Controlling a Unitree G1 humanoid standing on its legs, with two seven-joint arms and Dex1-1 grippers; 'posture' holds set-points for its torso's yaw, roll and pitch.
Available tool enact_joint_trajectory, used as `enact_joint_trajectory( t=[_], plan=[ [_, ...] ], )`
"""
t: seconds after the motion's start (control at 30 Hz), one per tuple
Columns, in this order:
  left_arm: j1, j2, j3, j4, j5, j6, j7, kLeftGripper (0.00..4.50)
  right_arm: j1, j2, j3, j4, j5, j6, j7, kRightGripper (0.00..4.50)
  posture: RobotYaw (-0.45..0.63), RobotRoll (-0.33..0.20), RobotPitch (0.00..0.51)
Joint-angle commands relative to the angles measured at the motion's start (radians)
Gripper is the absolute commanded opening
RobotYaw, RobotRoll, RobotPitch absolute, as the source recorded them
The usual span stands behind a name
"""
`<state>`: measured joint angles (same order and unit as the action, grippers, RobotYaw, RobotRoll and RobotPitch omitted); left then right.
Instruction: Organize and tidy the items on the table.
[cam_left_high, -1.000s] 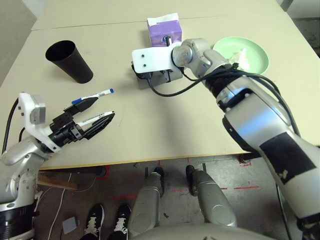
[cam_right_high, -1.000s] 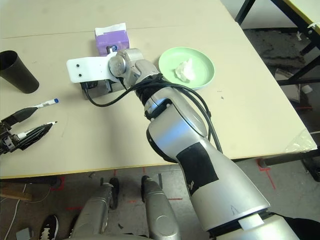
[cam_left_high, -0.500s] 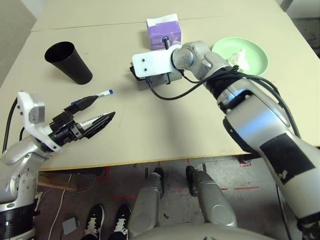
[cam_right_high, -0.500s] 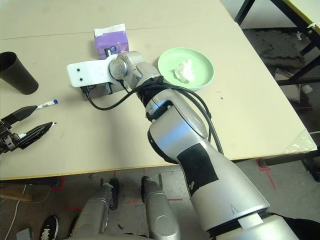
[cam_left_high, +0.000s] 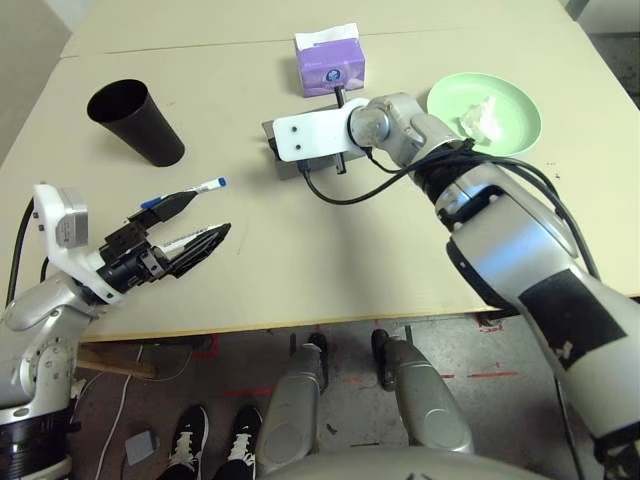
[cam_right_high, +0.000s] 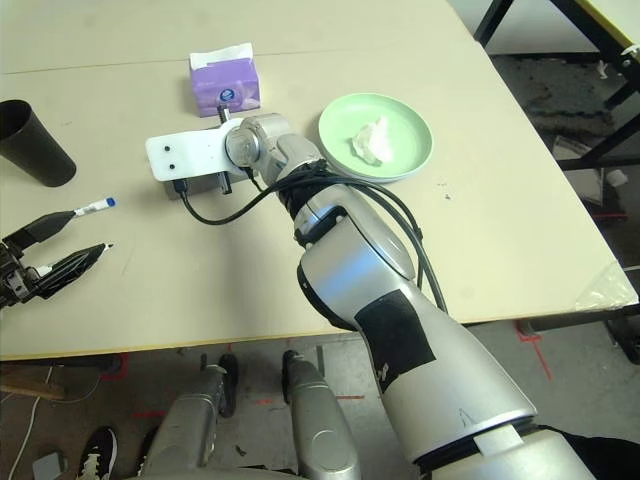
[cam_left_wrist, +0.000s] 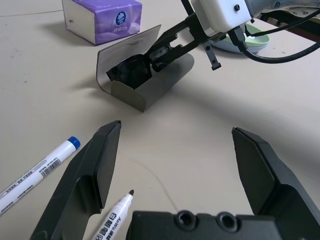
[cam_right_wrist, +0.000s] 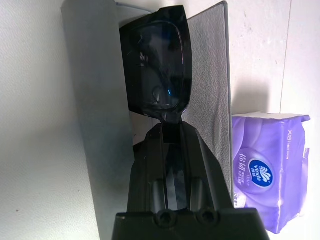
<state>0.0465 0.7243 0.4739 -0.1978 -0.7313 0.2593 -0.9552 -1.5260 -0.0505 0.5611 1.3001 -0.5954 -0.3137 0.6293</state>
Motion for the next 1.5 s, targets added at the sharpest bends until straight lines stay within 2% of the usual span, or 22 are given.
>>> enact_joint_trajectory(
  t=[0.03, 0.57, 0.6, 0.67, 0.93, 0.97, 1.17, 1.33, 1.43, 1.5],
  plan=[
    [0.014, 0.005, 0.009, -0.001, 0.009, 0.007, -0.003, 4.5, 0.021, 0.012, 0.001, 0.006, -0.003, 0.006, 0.031, 0.14, -0.08, 0.0, 0.328],
    [-0.021, -0.006, -0.02, 0.051, 0.041, -0.008, -0.014, 4.5, -0.002, -0.001, -0.041, -0.005, 0.026, 0.044, 0.137, 0.14, -0.11, 0.0, 0.311],
    [-0.025, -0.007, -0.023, 0.055, 0.043, -0.01, -0.015, 4.5, -0.005, -0.001, -0.045, -0.006, 0.028, 0.048, 0.135, 0.86, -0.11, 0.0, 0.309],
    [-0.031, -0.01, -0.028, 0.063, 0.047, -0.014, -0.016, 4.5, -0.013, 0.0, -0.052, -0.008, 0.034, 0.054, 0.135, 1.46, -0.12, 0.0, 0.307],
    [-0.048, -0.025, -0.047, 0.091, 0.063, -0.03, -0.022, 4.5, -0.053, -0.024, -0.061, -0.005, 0.036, 0.063, 0.13, 4.35, -0.13, 0.0, 0.296],
    [-0.052, -0.026, -0.048, 0.096, 0.065, -0.032, -0.023, 4.5, -0.06, -0.029, -0.064, -0.006, 0.039, 0.063, 0.135, 4.48, -0.14, 0.0, 0.295],
    [-0.079, -0.037, -0.056, 0.138, 0.084, -0.049, -0.032, 4.5, -0.11, -0.071, -0.109, -0.035, 0.087, 0.081, 0.245, 4.48, -0.15, 0.0, 0.286],
    [-0.103, -0.048, -0.068, 0.161, 0.1, -0.061, -0.019, 4.5, -0.128, -0.113, -0.225, -0.128, 0.225, 0.209, 0.43, 4.48, -0.15, 0.0, 0.284],
    [-0.102, -0.054, -0.067, 0.157, 0.113, -0.063, 0.002, 4.5, -0.075, -0.165, -0.293, -0.281, 0.308, 0.364, 0.502, 4.48, -0.14, 0.0, 0.287],
    [-0.099, -0.059, -0.065, 0.151, 0.121, -0.064, 0.016, 4.5, 0.002, -0.208, -0.332, -0.439, 0.353, 0.487, 0.522, 4.48, -0.14, 0.0, 0.289]
  ],
)
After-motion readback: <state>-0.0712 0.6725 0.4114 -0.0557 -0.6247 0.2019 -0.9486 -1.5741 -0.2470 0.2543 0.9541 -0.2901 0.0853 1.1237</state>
